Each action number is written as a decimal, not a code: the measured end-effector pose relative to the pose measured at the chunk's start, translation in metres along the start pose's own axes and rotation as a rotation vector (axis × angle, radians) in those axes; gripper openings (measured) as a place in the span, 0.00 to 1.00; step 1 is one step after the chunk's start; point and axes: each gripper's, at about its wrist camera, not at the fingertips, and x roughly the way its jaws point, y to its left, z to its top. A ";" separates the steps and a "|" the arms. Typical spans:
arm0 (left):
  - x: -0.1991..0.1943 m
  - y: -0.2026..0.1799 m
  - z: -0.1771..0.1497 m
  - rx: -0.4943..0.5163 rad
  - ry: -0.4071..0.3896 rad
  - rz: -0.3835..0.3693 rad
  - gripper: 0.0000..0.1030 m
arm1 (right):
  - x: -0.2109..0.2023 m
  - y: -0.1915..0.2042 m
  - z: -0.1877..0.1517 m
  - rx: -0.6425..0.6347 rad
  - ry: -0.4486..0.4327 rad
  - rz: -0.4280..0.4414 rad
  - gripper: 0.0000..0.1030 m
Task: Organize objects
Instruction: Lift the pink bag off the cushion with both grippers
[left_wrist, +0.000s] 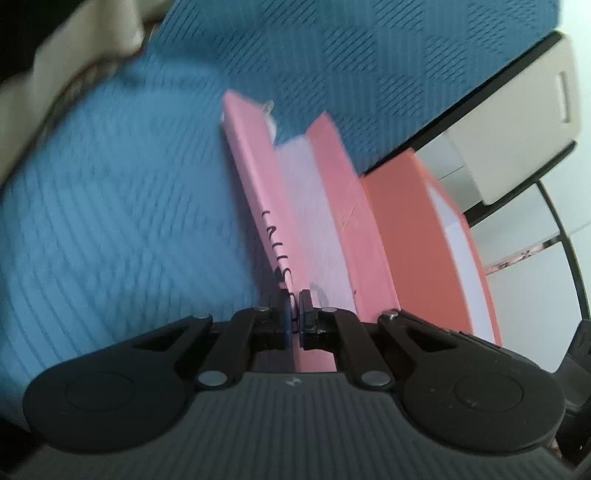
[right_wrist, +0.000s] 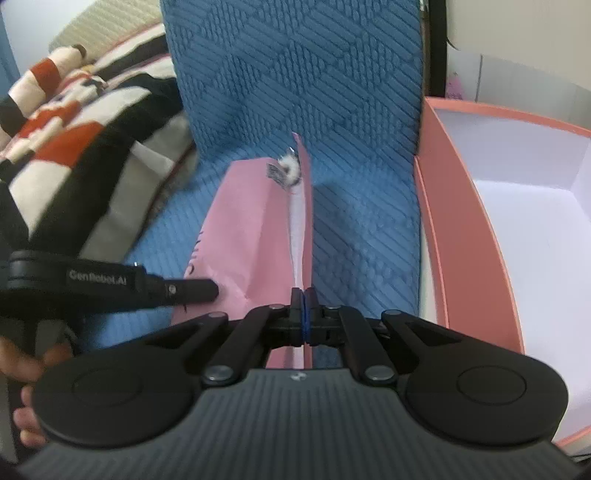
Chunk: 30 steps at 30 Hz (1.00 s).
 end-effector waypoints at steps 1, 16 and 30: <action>-0.005 -0.002 0.004 0.017 -0.016 -0.011 0.05 | -0.001 0.000 0.003 0.007 -0.003 0.016 0.03; 0.018 0.014 0.032 0.079 0.012 0.140 0.05 | 0.034 -0.015 0.006 0.022 0.071 -0.001 0.08; 0.025 0.015 0.027 0.079 0.014 0.173 0.06 | 0.050 -0.011 0.013 0.105 0.063 0.117 0.40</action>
